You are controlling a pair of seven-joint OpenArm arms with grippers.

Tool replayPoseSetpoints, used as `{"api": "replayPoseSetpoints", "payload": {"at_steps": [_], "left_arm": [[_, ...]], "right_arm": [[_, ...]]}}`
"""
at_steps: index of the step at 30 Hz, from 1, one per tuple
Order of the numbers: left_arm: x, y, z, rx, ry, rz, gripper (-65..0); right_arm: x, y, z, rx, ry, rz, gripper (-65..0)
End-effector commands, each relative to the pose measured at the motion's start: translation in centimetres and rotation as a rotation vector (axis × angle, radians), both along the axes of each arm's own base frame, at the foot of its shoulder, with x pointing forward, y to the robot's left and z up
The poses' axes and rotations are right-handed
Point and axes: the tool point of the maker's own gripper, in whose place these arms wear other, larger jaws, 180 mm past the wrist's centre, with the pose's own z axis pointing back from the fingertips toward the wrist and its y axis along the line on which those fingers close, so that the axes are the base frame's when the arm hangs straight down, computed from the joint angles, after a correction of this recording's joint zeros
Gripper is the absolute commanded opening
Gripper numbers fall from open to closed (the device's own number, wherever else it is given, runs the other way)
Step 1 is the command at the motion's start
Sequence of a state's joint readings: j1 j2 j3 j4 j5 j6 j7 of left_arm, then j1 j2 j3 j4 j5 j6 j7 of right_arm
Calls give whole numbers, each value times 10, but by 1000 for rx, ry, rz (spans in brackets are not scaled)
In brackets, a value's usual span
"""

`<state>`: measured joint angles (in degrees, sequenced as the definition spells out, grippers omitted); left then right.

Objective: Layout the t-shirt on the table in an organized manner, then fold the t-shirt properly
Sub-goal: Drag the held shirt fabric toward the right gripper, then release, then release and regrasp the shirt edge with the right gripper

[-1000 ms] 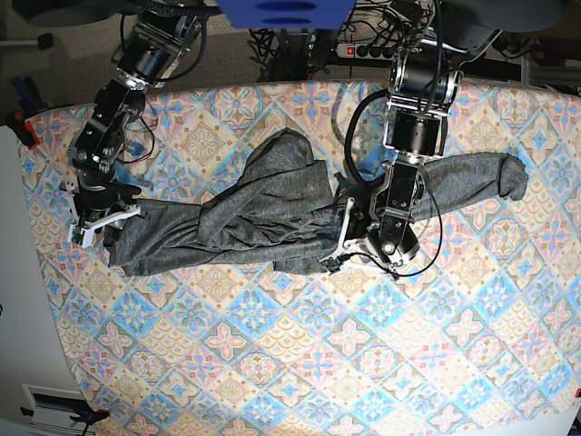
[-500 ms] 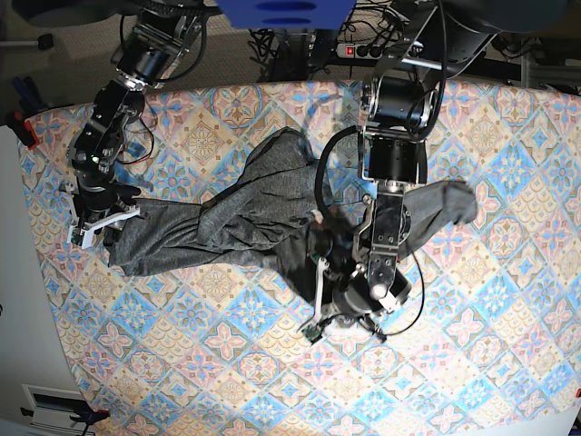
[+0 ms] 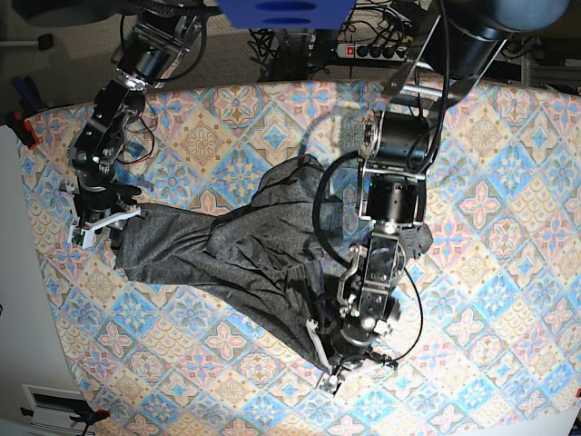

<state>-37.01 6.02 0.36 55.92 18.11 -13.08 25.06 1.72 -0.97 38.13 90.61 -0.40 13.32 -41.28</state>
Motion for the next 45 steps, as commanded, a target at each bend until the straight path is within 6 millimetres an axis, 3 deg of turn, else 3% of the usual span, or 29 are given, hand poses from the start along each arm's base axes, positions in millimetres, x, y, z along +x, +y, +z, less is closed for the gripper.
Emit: {"api": "replayPoseSetpoints", "payload": {"at_steps": [1, 6, 9, 12, 14, 16, 22, 28, 32, 36, 40, 45], "left_arm": [[7, -4, 20, -17, -65, -5, -586], [-8, -3, -9, -23, -20, -5, -454], [-19, 2, -2, -42, -60, 7, -412], [-38, 4, 20, -56, -142, -6, -405], [-57, 3, 28, -49, -175, -41, -405], [-79, 5, 20, -21, -131, -61, -405], [-146, 52, -8, 136, 27, -68, -405], [-219, 97, -37, 216, 136, -64, -405], [-251, 119, -62, 228, 230, -23, -405], [-265, 134, -71, 230, 271, 19, -405], [-266, 134, -72, 228, 274, 17, -405], [-266, 132, -72, 226, 272, 13, -405]], "right_arm": [[9, -4, 17, -18, -57, 1, -421], [9, -4, 17, -19, -57, 1, -421], [9, -4, 19, -23, -60, 2, -421], [14, 2, 32, -43, -89, 26, -421], [25, 27, 47, -68, -124, 120, -421], [24, 53, 51, -91, -130, 232, -421], [23, 109, 64, -118, -165, 420, -421], [5, 153, 44, -81, -142, 535, -421], [-12, 193, 36, -32, -184, 630, -421], [-24, 209, 30, -6, -190, 667, -421], [-26, 220, 21, 13, -168, 692, -421], [-37, 219, -22, 56, -56, 686, -421]]}}
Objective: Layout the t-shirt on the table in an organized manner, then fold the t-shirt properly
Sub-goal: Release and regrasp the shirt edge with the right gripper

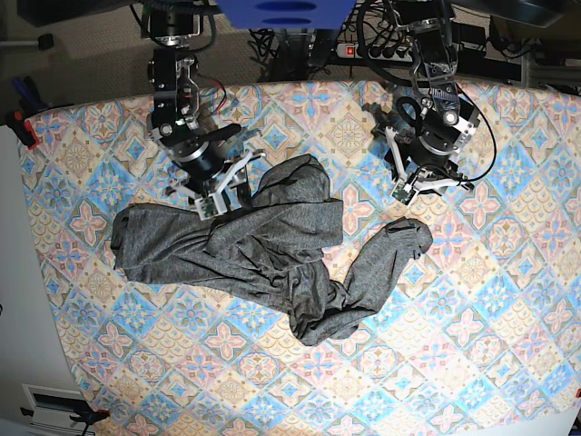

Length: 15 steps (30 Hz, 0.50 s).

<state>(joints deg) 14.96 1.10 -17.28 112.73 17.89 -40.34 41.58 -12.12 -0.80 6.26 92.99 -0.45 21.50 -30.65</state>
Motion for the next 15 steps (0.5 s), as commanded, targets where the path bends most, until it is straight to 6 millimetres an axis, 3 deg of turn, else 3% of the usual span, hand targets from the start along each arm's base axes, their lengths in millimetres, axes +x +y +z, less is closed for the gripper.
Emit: {"api": "replayPoseSetpoints", "payload": {"at_steps": [1, 9, 13, 15], "left_arm": [[7, -1, 11, -8, -46, -2, -405], [7, -2, 11, -8, -44, -3, -405], [6, -4, 10, -18, -43, -1, -405], [6, -8, 10, -32, -43, 5, -405]], "right_arm": [[7, 0, 8, 18, -37, -3, -421], [4, 1, 1, 36, -12, -8, -421], [8, 8, 16, 203, -20, -46, -422], [13, -2, 26, 304, -32, -104, -422]]}}
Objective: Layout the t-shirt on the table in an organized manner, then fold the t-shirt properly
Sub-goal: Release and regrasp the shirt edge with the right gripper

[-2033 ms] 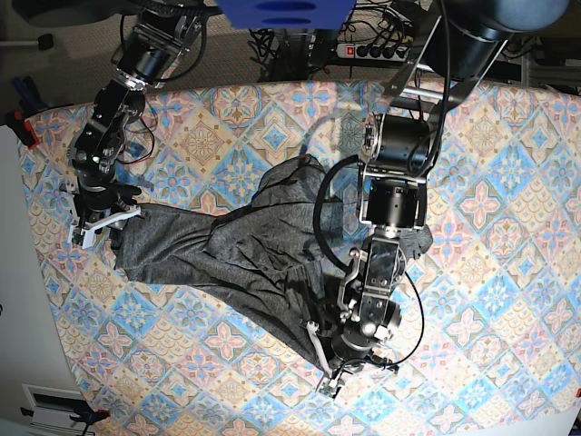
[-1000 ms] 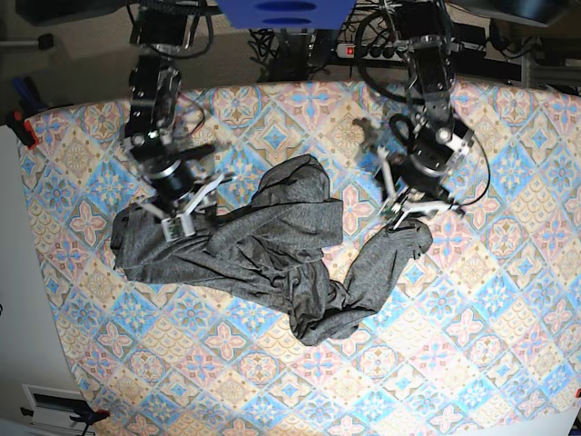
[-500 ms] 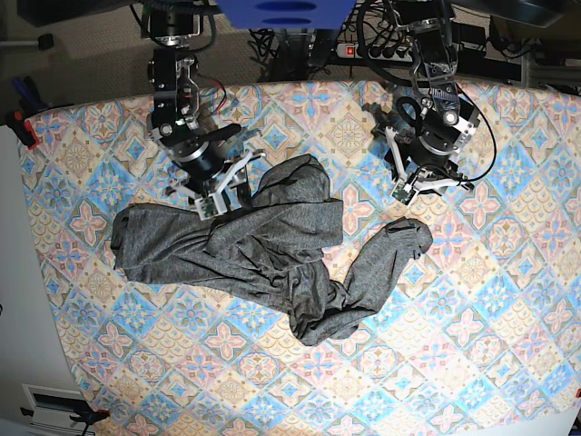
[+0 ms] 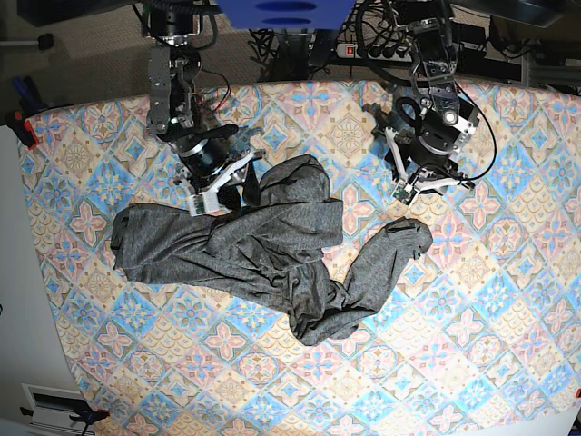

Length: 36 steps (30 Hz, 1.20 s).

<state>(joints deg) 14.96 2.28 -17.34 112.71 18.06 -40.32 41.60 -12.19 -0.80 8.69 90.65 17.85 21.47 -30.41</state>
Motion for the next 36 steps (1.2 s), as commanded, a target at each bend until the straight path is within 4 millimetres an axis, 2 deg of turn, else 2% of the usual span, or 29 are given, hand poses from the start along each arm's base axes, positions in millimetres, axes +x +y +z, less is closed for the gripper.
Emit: {"api": "replayPoseSetpoints", "payload": {"at_steps": [1, 5, 10, 17, 30, 33, 36], "left_arm": [[7, -4, 10, -19, -44, -2, -405], [7, -5, 10, -20, -45, -3, -405], [7, -5, 10, -20, -45, -3, -405], [7, -5, 11, -20, -46, -3, -405], [7, -5, 11, -20, -48, -3, -405], [7, -5, 11, -20, -48, -3, -405], [7, -5, 11, -20, -48, -3, -405]], "right_arm": [[12, -11, 19, 49, -59, -42, -422], [21, -19, 38, 219, -82, -113, -422], [59, -18, 82, 284, -197, -107, -422], [59, -17, 55, 292, -123, -117, -422], [56, -25, 52, 277, -121, -128, -422], [53, -42, 45, 270, -108, -175, -422], [52, -48, 42, 266, -103, -189, -422]]}}
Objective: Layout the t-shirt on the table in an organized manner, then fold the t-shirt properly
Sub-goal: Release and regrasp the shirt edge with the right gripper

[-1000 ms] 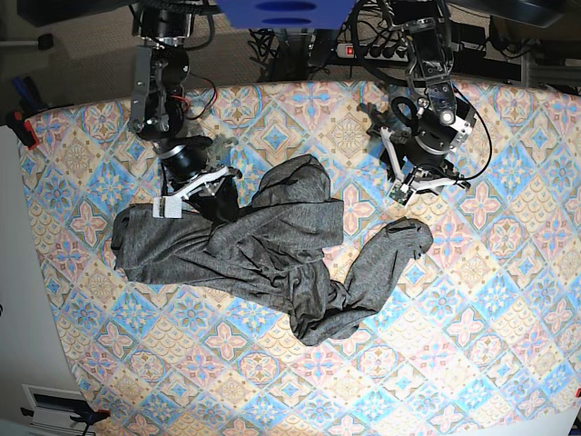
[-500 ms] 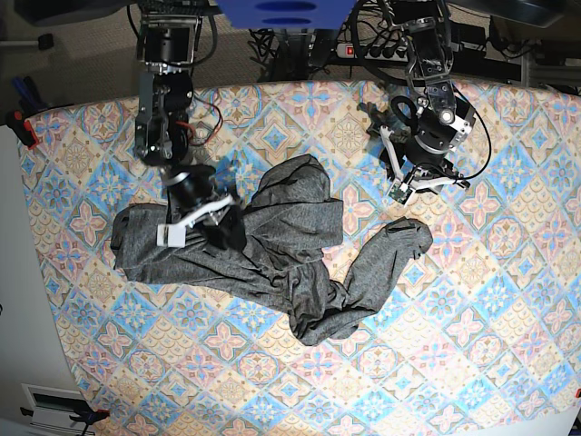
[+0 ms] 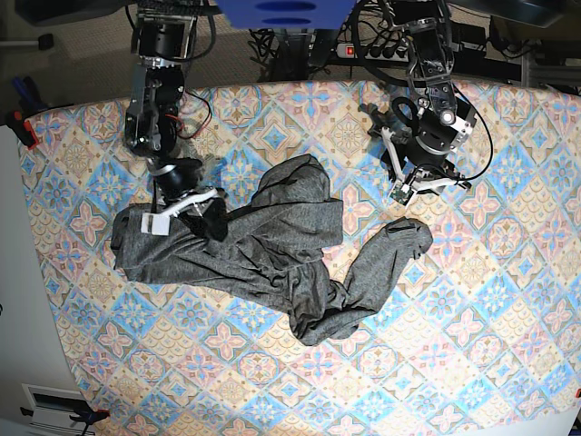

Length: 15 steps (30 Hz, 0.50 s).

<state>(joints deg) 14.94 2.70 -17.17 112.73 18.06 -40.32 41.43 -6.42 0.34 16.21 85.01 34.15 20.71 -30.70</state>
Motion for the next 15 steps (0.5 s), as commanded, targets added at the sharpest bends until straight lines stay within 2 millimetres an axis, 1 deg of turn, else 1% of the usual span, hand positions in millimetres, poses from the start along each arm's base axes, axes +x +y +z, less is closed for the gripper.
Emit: {"api": "replayPoseSetpoints", "payload": {"at_steps": [1, 3, 5, 7, 9, 10, 13, 15], "left_arm": [[7, -2, 11, -11, -44, -1, -405], [7, -2, 10, -12, -42, -1, -405], [7, -2, 10, -12, -43, -3, -405], [8, -10, 11, -16, -44, -23, -405], [8, -11, 11, -15, -44, -28, -405], [8, -11, 11, -16, -44, -28, -405], [8, -11, 11, -16, -44, -28, -405], [8, -11, 11, -16, -44, -28, -405]], "right_arm": [[11, -1, 20, 13, -73, -2, -422], [11, -1, 19, 13, -70, -3, -422], [9, 1, 13, 17, -53, 0, -422], [8, 1, 8, 20, -38, 1, -422], [7, 3, 4, 21, -28, 5, -422], [7, 6, 4, 22, -28, 14, -422], [6, 26, 4, 29, -28, 64, -422], [5, 32, 5, 31, -28, 82, -422]]}}
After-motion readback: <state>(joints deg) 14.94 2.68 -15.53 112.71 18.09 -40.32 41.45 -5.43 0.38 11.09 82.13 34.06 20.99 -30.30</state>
